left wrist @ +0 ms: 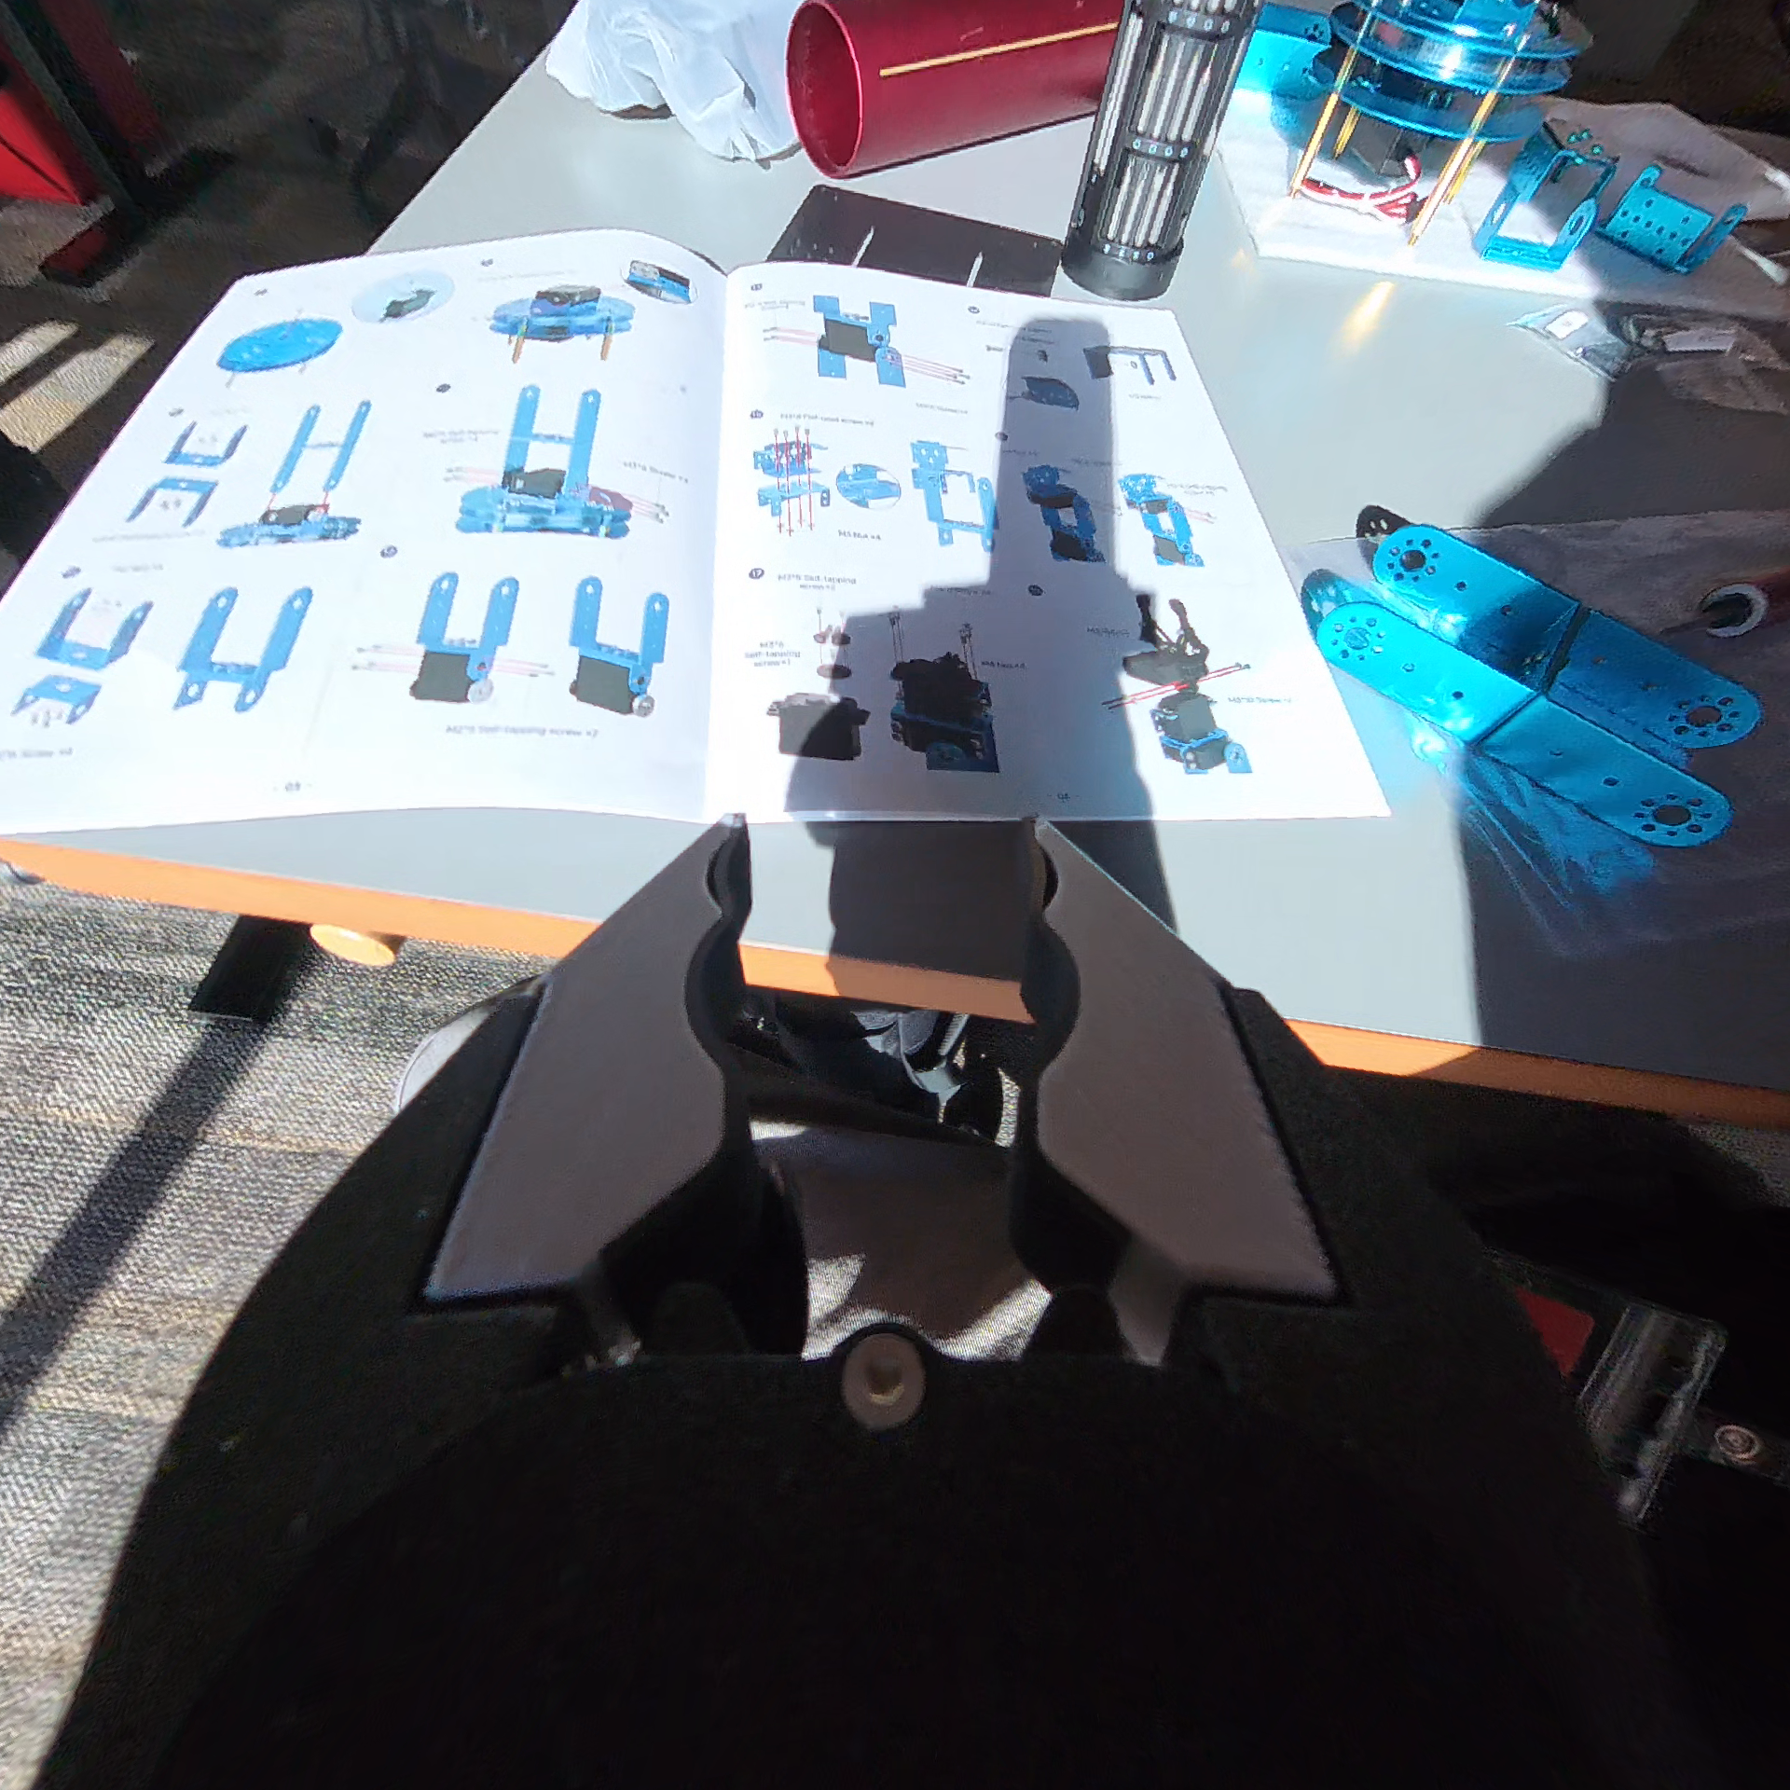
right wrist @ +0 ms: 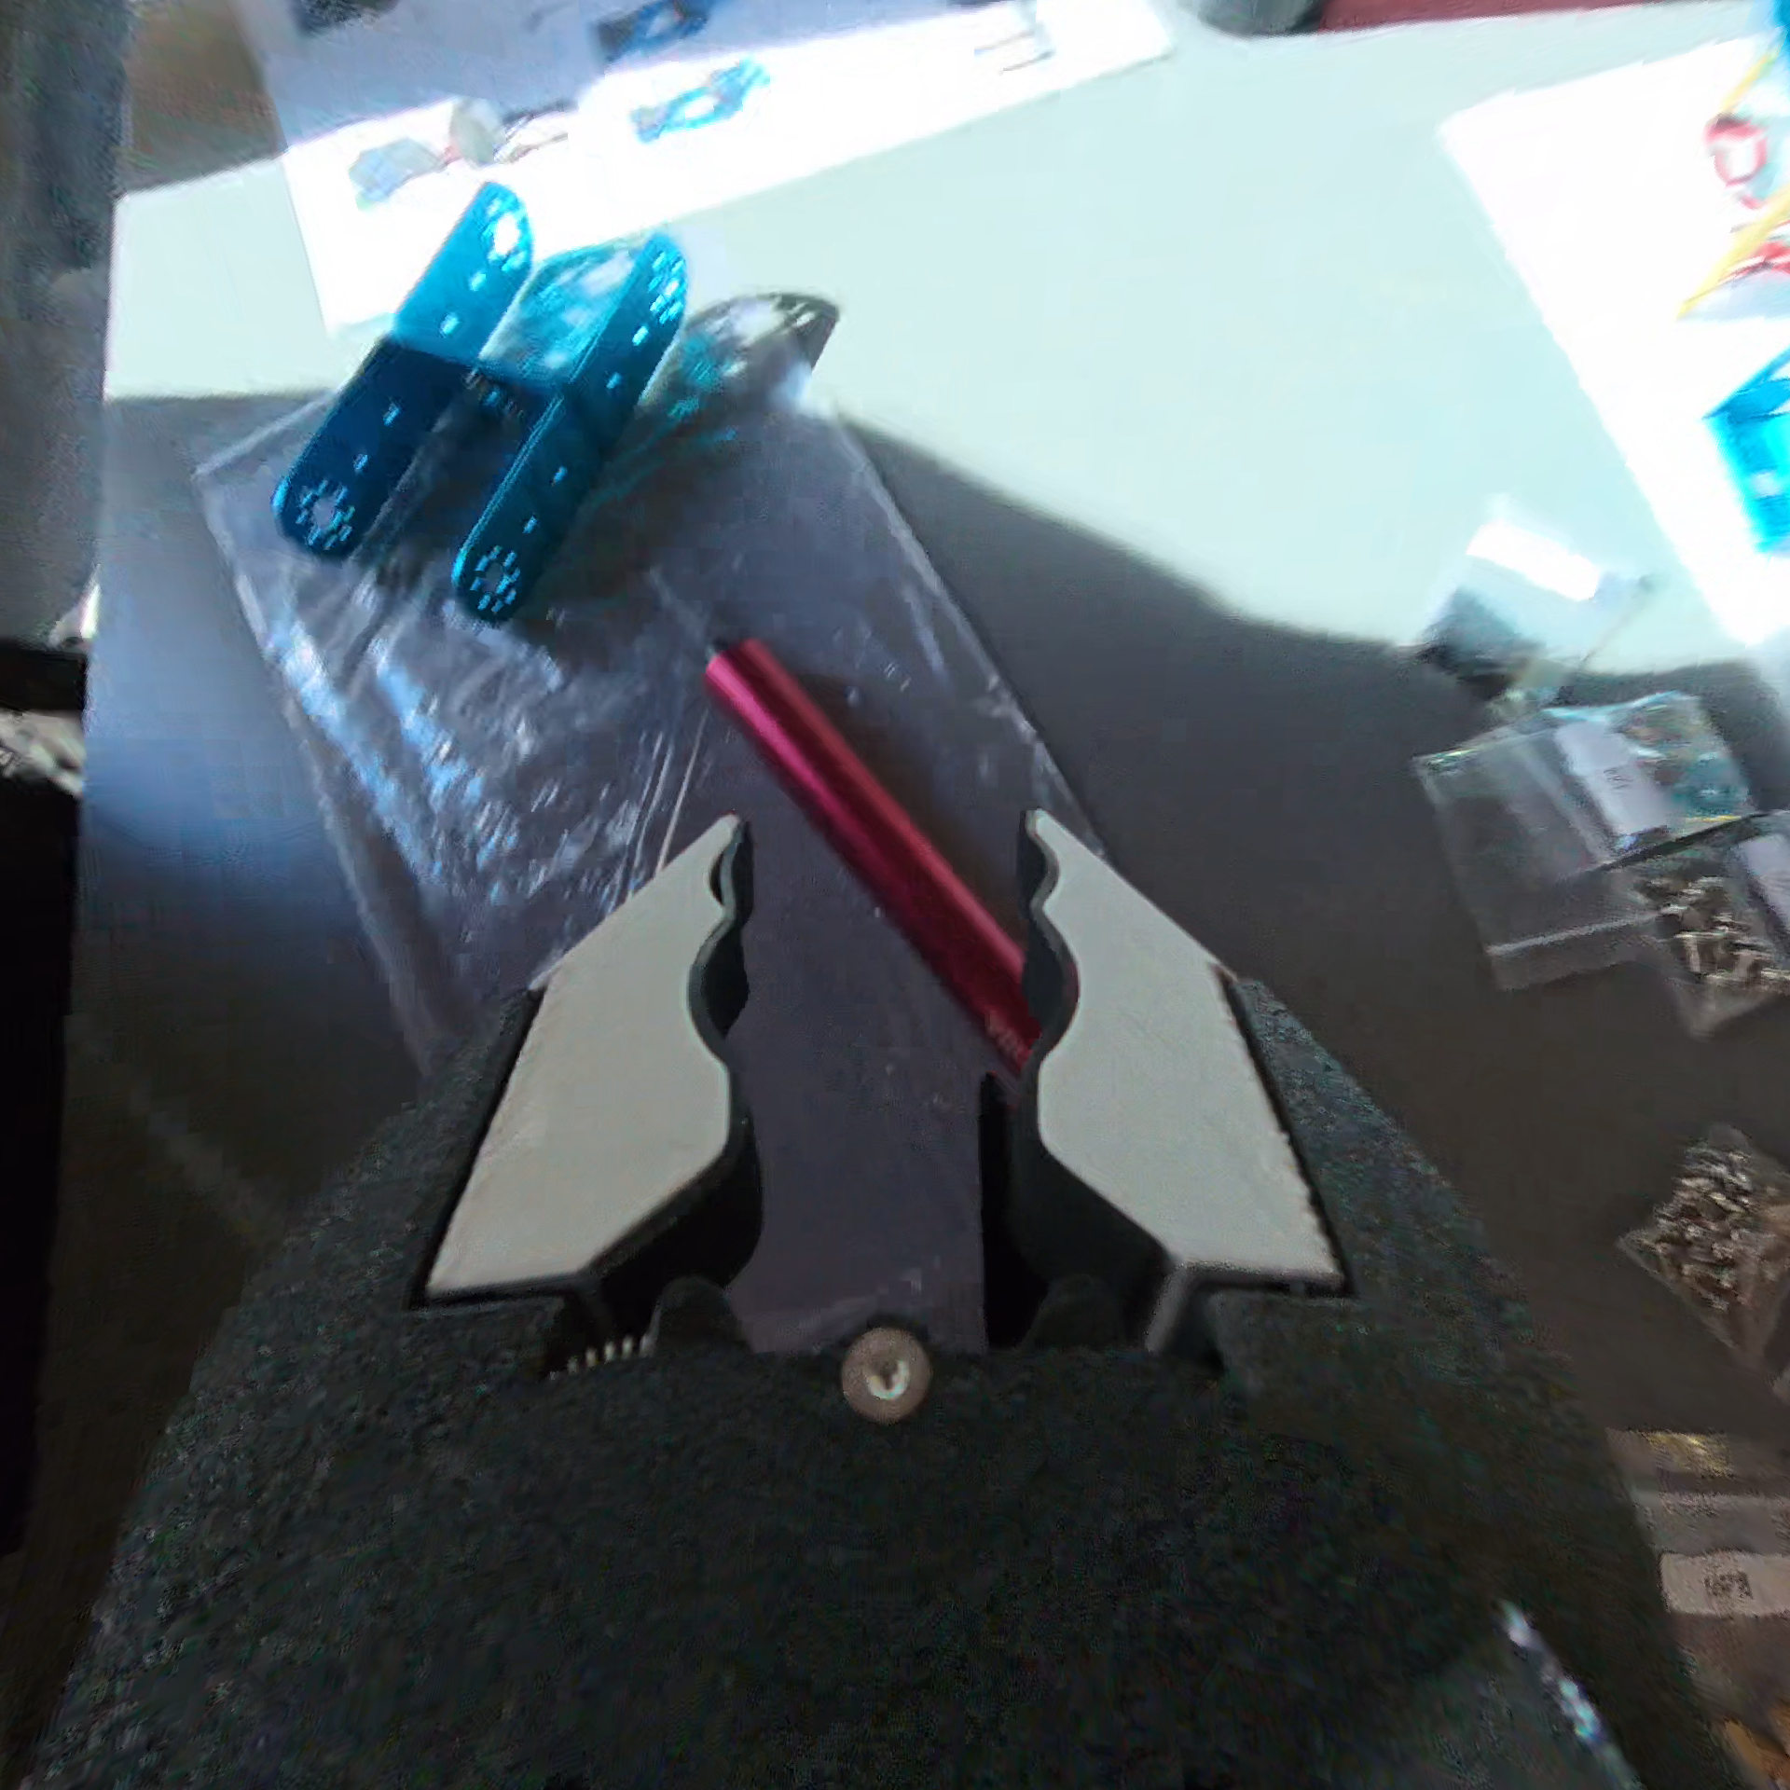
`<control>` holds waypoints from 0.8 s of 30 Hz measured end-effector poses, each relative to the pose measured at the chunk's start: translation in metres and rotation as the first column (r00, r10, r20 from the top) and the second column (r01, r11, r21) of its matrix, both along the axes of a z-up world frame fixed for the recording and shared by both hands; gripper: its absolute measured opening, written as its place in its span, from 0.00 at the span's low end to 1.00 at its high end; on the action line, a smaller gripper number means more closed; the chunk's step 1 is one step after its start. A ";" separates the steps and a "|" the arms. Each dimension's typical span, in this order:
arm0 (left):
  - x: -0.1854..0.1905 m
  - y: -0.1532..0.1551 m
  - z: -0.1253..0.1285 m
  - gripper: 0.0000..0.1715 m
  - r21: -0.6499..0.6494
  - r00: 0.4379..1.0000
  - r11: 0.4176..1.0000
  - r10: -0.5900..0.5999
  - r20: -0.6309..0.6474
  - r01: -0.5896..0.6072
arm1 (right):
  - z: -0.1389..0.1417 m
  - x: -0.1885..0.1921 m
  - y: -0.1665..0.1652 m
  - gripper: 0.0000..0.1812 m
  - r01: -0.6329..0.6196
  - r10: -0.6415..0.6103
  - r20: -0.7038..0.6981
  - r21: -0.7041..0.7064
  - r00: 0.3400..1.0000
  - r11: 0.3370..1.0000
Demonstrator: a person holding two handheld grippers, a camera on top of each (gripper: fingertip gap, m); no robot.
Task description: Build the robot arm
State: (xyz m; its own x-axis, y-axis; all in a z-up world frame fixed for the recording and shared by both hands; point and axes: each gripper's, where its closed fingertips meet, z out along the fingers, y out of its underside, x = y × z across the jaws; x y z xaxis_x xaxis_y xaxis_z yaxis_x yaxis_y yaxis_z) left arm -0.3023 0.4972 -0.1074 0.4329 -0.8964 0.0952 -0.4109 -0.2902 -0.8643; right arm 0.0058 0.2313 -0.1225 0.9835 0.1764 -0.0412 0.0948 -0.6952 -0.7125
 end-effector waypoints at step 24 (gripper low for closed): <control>0.030 -0.084 0.020 0.31 0.095 0.991 0.986 -0.136 -0.017 0.137 | 0.003 0.100 -0.156 0.10 0.238 -0.175 0.264 -0.229 0.949 0.944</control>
State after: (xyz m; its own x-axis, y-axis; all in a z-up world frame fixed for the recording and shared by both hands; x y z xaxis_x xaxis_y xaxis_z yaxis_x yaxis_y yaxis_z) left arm -0.2726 0.4131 -0.0877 0.3059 -0.9521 0.0019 -0.4503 -0.1464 -0.8808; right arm 0.1062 0.0752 -0.1199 0.9835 -0.0171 0.1803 0.0735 -0.8721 -0.4838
